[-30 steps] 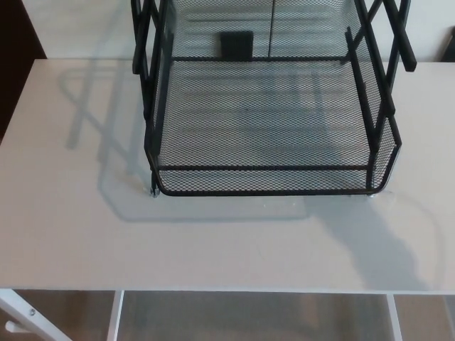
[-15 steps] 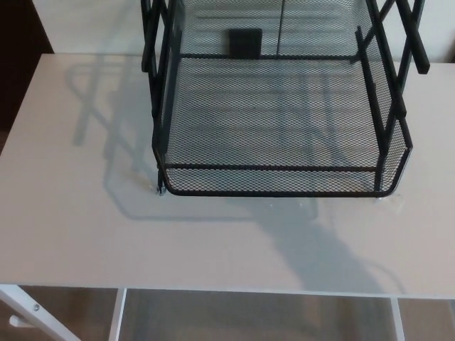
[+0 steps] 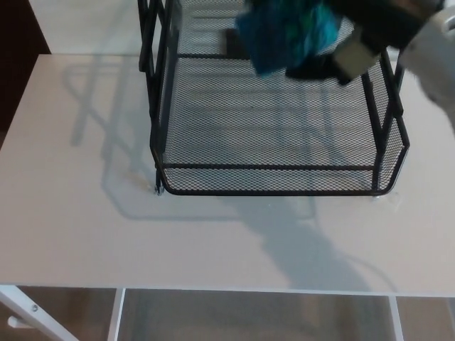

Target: The robot walks towards a desk on which a file tray is kept in the middle and a cube is kept to its right. The robot lifts the cube using its right hand and places it on the file tray.

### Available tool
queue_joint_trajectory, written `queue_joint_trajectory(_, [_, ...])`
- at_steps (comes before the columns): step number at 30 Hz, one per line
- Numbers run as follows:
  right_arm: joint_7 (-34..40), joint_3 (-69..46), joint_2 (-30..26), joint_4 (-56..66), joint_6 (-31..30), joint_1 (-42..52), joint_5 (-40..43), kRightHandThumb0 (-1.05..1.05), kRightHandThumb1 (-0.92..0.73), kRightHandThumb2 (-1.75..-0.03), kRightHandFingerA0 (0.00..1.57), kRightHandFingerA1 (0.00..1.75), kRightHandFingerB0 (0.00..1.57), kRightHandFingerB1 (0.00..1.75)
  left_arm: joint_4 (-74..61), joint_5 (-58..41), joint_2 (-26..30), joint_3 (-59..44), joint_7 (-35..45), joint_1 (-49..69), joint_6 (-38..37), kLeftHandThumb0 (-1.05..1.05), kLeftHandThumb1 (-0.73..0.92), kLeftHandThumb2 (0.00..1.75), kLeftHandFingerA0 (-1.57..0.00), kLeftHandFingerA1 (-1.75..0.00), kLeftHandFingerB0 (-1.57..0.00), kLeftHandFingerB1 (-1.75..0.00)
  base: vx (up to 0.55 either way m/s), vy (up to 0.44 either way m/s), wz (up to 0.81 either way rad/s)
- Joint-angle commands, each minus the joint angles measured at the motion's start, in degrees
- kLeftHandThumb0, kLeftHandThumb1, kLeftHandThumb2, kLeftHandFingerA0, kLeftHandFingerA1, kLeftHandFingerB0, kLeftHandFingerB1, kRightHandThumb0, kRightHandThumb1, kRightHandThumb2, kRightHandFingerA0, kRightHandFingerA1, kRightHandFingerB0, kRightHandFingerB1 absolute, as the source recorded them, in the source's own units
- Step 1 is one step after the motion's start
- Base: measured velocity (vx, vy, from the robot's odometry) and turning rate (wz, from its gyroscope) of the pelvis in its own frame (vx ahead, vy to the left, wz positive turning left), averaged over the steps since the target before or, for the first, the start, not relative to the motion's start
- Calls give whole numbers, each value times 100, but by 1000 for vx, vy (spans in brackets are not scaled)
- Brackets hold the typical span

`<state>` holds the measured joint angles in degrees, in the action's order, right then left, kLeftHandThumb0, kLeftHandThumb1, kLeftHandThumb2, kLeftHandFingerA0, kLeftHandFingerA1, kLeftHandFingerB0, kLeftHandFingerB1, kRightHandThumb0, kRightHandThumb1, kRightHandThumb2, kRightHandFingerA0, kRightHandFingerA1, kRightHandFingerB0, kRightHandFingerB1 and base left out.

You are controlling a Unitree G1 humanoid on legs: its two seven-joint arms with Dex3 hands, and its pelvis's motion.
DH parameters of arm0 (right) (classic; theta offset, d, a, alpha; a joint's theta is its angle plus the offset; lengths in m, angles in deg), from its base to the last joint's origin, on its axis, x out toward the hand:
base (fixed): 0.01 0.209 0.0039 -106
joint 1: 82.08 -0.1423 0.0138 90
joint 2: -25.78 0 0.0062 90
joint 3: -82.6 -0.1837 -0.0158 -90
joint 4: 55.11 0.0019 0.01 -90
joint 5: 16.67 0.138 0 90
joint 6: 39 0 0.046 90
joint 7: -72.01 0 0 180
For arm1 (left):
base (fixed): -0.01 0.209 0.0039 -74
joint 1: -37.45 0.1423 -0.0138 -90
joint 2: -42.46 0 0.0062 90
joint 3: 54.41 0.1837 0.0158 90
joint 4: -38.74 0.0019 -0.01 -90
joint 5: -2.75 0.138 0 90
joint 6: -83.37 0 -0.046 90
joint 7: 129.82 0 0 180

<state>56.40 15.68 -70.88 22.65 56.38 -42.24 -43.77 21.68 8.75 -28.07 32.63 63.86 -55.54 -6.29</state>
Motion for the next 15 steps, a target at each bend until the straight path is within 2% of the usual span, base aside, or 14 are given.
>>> queue_joint_trajectory(1, [-1884,1018,136,-719,-759,-53,-378,-20,-65,-83,91,130,89,77,56,44,59,9,-18,-11,117,-54,37,116,-12,-70,-1,-61,0,0,0])
queue_joint_trajectory(4, [-1888,1188,213,-879,-803,-143,-472,-21,-67,-78,92,123,86,75,44,72,83,38,22,51,-22,-53,37,115,-13,-70,-3,-61,0,0,0])
queue_joint_trajectory(5, [-1864,1206,210,-887,-797,-157,-481,-23,-68,-74,91,128,84,72,47,71,83,37,20,51,-23,-105,70,132,-22,-84,-19,-76,0,0,0])
queue_joint_trajectory(6, [-1829,1224,207,-895,-782,-172,-502,-23,-68,-74,91,128,84,72,52,69,82,35,16,51,-23,-105,70,132,-22,-84,-19,-76,0,0,0])
queue_joint_trajectory(7, [-1888,1222,234,-913,-862,-224,-478,-24,-70,-73,92,120,82,68,46,76,90,42,12,62,-38,-105,68,125,-26,-86,-18,-76,0,0,0])
queue_joint_trajectory(8, [-1904,1196,277,-855,-1044,-238,-475,-24,-70,-71,92,114,78,64,44,56,87,23,5,60,-19,-105,72,136,-27,-86,-23,-77,0,0,0])
queue_joint_trajectory(9, [-1384,1160,328,-892,-864,-138,-613,-22,-70,-66,73,141,58,47,37,19,81,-10,4,55,16,-105,70,135,-23,-85,-16,-74,0,0,0])
queue_joint_trajectory(10, [-1563,1282,295,-881,-979,-250,-775,-28,-76,-62,37,126,30,38,39,19,82,-10,9,55,16,-105,70,135,-24,-85,-16,-74,0,0,0])
queue_joint_trajectory(11, [-1606,1354,266,-865,-973,-290,-866,-36,-73,-61,0,61,11,36,37,31,90,2,26,77,-3,-105,92,86,-18,-111,-16,-90,0,0,0])
queue_joint_trajectory(12, [-1605,1454,233,-834,-977,-365,-1036,-51,-58,-76,0,0,6,11,30,41,101,13,52,113,-30,-105,69,133,-32,-89,-24,-78,0,0,0])
queue_joint_trajectory(15, [-1371,1488,258,-812,-1060,-423,-1223,-54,-56,-75,0,0,3,16,-22,73,132,52,86,137,-20,-105,69,133,-31,-90,-26,-78,0,0,0])
